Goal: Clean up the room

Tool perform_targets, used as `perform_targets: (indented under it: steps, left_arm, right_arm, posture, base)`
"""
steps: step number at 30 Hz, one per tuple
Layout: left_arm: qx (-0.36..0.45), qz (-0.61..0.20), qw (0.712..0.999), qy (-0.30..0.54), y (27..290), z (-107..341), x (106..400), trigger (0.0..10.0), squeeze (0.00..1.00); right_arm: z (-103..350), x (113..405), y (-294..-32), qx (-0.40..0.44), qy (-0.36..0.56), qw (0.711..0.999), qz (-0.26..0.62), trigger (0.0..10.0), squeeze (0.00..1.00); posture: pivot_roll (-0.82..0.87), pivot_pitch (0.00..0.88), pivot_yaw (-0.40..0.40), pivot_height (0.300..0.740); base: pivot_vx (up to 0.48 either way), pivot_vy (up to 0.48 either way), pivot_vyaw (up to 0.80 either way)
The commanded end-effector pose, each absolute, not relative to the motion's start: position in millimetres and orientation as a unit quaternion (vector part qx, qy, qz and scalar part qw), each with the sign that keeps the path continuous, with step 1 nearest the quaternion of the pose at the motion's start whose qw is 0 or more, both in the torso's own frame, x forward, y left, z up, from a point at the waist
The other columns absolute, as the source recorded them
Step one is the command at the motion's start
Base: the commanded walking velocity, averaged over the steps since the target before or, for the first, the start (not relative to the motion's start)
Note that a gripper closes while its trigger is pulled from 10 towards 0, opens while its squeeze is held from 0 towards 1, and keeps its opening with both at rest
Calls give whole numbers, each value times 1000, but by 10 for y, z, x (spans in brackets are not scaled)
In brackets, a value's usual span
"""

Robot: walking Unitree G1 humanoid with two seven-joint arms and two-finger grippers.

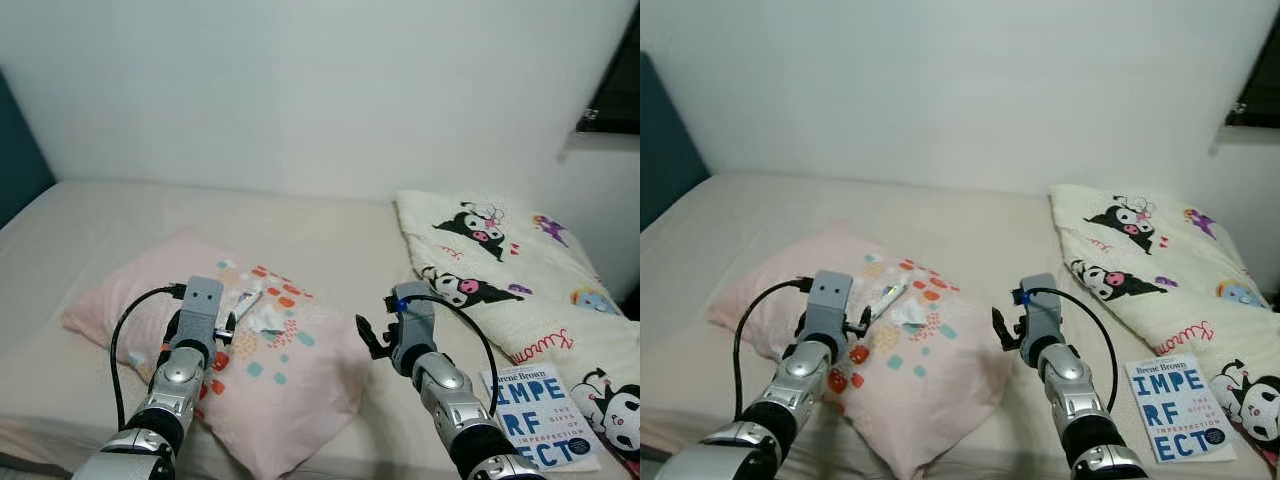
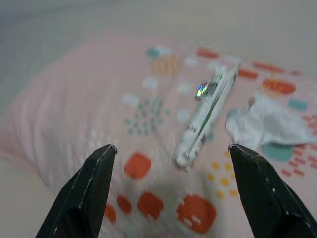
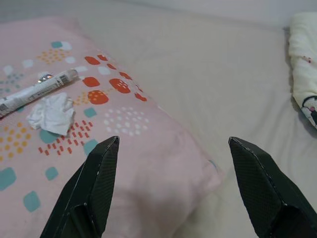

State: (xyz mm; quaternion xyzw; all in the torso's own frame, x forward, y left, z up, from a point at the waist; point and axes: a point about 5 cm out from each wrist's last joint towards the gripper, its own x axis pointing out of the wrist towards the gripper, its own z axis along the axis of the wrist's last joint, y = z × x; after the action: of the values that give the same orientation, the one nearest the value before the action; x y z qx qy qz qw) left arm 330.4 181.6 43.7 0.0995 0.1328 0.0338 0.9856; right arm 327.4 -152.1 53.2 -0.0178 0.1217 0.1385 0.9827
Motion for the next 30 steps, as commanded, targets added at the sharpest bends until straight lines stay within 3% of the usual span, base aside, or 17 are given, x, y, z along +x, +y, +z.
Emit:
perform_targets:
  steps: [1, 9, 22, 30]
  left_arm:
    - [94, 49, 984, 142, 1853, 434, 3310, 10000, 0]
    - [90, 44, 988, 120, 1780, 512, 3366, 10000, 0]
    - [158, -1, 984, 83, 1666, 594, 3406, 10000, 0]
    - [181, -30, 981, 57, 1517, 682, 3463, 10000, 0]
  right_arm:
    - [522, 3252, -1496, -19, 124, 981, 149, 10000, 0]
    - [562, 3237, -1440, -31, 107, 980, 163, 10000, 0]
    - [504, 3187, -1349, -31, 145, 973, 175, 10000, 0]
    - [550, 3196, -1440, -7, 142, 978, 156, 10000, 0]
  posture:
    - [-40, 0, -40, 740]
    - [-43, 0, -43, 740]
    - [-57, 0, -43, 740]
    - [-66, 8, -38, 710]
  base:
    - [0, -480, 0]
    - [0, 0, 770]
    - [0, 0, 0]
    - [0, 0, 0]
